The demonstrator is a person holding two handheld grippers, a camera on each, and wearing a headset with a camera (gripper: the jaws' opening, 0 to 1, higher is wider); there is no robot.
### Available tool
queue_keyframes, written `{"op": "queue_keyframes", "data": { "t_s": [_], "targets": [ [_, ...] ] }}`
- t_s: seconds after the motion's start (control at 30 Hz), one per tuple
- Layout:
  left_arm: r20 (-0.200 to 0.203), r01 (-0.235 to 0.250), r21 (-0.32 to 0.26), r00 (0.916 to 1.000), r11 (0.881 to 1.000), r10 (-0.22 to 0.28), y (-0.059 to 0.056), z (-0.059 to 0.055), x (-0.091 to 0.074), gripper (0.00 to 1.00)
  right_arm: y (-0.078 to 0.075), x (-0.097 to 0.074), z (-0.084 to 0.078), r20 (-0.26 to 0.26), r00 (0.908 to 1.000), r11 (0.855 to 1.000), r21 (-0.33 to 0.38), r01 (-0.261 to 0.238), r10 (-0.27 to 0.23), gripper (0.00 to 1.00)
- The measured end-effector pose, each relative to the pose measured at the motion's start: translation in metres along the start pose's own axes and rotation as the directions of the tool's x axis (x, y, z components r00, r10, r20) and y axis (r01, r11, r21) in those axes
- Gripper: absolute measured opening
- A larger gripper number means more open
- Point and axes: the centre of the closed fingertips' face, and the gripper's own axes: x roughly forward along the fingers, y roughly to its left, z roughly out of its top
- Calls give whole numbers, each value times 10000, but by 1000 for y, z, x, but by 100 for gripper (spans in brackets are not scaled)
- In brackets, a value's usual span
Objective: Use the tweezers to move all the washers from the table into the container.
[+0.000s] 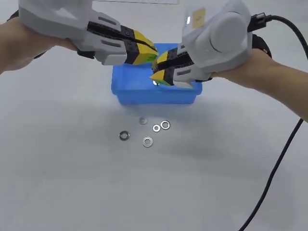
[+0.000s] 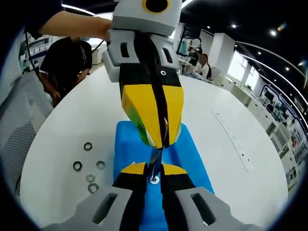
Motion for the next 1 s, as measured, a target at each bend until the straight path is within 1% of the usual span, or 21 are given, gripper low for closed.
{"op": "queue_keyframes", "data": {
  "t_s": [0.13,0.33,0.4,0.53,0.63,0.73,0.83,0.87,1.0],
  "targets": [
    [-35,-64,192,10000,9998,64,-3,4,-3,5,0,-2,3,10,10000,10000,-56,48,-48,12],
    [43,-146,502,9999,9986,144,-8,13,-11,5,2,-10,15,214,9997,9998,-129,134,-131,12],
    [65,-170,566,9998,9983,166,-7,14,-14,5,4,-13,20,270,9995,9995,-264,144,-136,11],
    [219,-266,746,9994,9969,251,-13,23,-24,5,7,-20,30,338,9993,9985,-503,196,-180,11],
    [295,-275,951,9993,9951,248,-21,31,-32,5,11,-27,40,477,9986,9980,-583,236,-208,11],
    [361,-248,1115,9991,9935,208,-30,38,-41,5,19,-35,50,598,9980,9972,-700,245,-204,11],
    [405,-239,1379,9990,9902,185,-42,45,-48,5,26,-41,58,696,9974,9970,-737,243,-191,11],
    [412,-245,1400,9990,9898,189,-43,45,-49,5,29,-43,60,709,9973,9964,-803,264,-207,11],
    [425,-204,1639,9990,9863,136,-56,50,-55,5,39,-49,67,730,9972,9948,-991,248,-176,11]
  ]
}}
